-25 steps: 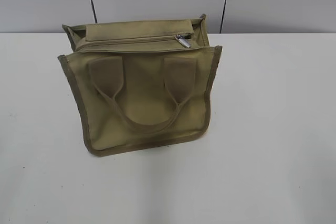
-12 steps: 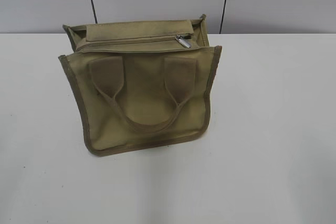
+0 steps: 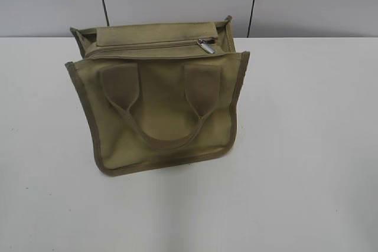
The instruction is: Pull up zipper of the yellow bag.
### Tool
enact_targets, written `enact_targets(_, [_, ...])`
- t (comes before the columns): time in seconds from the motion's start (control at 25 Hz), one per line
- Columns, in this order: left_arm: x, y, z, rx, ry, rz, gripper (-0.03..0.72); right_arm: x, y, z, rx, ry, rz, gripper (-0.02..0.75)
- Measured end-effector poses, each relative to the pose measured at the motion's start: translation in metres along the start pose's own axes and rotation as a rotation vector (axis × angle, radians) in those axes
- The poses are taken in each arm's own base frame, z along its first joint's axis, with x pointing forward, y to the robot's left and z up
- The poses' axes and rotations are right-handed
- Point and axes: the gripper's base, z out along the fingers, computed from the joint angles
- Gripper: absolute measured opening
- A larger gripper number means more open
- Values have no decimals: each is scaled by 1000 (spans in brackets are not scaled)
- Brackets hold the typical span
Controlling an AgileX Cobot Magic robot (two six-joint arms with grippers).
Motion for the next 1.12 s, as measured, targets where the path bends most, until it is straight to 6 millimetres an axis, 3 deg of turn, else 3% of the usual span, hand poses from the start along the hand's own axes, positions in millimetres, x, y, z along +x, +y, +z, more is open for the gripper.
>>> enact_targets(0.4, [5, -1, -9, -80, -71, -39, 495, 17, 4, -21, 51, -199, 9, 585])
enact_targets(1.12, [5, 0, -10, 6, -67, 2, 477, 17, 6, -22, 36, -209, 14, 585])
